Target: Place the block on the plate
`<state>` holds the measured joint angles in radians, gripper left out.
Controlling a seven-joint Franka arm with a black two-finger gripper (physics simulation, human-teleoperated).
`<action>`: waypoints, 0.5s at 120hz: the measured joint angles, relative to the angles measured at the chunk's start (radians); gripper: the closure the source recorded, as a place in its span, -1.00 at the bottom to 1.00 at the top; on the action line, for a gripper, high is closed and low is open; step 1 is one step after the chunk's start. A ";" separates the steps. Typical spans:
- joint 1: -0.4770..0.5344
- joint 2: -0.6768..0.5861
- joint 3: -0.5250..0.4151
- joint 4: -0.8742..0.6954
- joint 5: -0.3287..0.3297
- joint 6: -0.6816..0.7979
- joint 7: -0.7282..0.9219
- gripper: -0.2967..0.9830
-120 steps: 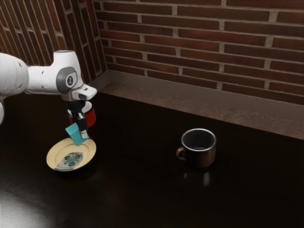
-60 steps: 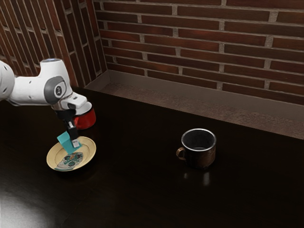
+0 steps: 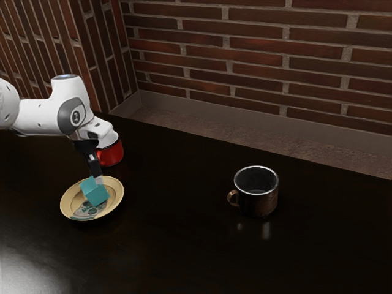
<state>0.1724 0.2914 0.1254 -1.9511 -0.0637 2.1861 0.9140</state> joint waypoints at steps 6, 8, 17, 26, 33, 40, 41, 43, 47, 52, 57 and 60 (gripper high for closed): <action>-0.009 -0.012 -0.001 0.027 0.002 -0.012 0.000 -0.45; -0.013 -0.018 -0.001 0.038 0.002 -0.018 0.000 -0.46; -0.040 -0.045 -0.001 0.080 0.006 -0.054 -0.002 -0.48; -0.087 -0.085 0.007 0.092 0.009 -0.094 -0.007 -0.50; -0.138 -0.116 0.020 0.095 0.009 -0.124 -0.012 -0.51; -0.168 -0.136 0.009 0.109 0.010 -0.159 -0.021 -0.51; -0.171 -0.138 0.007 0.112 0.010 -0.163 -0.022 -0.51; -0.174 -0.140 -0.004 0.123 0.010 -0.174 -0.025 -0.52; -0.177 -0.144 -0.029 0.149 0.010 -0.199 -0.031 -0.52; -0.183 -0.148 -0.062 0.190 0.011 -0.237 -0.040 -0.52; -0.186 -0.151 -0.098 0.241 0.020 -0.285 -0.052 -0.52; -0.189 -0.154 -0.119 0.279 0.027 -0.318 -0.060 -0.53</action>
<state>-0.0165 0.1371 0.0065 -1.6723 -0.0365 1.8683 0.8539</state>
